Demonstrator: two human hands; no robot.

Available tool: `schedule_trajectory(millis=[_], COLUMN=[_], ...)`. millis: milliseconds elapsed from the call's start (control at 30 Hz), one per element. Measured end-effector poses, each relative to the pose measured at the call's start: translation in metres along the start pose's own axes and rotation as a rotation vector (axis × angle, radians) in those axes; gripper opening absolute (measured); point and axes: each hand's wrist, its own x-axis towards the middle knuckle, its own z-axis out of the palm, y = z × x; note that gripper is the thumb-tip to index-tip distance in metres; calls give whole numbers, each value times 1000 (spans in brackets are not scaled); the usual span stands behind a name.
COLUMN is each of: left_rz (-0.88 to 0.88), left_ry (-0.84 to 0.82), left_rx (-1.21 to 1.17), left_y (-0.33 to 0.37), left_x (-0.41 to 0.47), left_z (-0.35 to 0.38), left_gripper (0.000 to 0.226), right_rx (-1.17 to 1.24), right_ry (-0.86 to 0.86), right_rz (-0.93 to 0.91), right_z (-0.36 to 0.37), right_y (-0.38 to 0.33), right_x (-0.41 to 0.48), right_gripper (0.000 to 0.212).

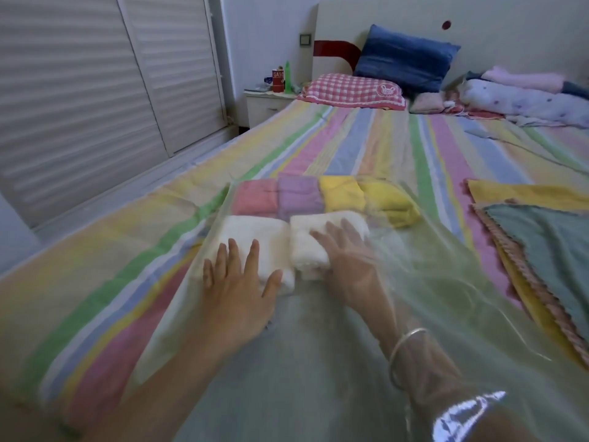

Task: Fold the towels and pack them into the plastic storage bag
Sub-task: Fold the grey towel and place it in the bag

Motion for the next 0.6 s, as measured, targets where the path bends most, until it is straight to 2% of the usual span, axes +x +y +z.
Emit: schedule_trajectory(millis=[100, 200, 267, 333, 467, 533, 600], left_rz=[14, 25, 36, 44, 47, 48, 44], left_ry=[-26, -31, -38, -35, -44, -48, -46], left_rx=[61, 83, 90, 80, 73, 82, 66], left_y=[-5, -10, -11, -12, -14, -14, -13], left_x=[-2, -4, -5, -6, -6, -6, -5], left_z=[9, 15, 15, 15, 15, 16, 15], left_gripper=[84, 96, 100, 101, 97, 96, 99], right_rx=[-122, -25, 31, -59, -118, -78, 27], right_ry=[-101, -234, -149, -16, -124, -65, 172], right_rz=[-41, 115, 151, 139, 228, 230, 228], right_z=[-7, 12, 24, 20, 14, 20, 19], right_y=[12, 28, 30, 23, 5, -5, -13], right_x=[17, 10, 2, -3, -15, -12, -1], right_gripper=[85, 75, 86, 96, 99, 92, 65])
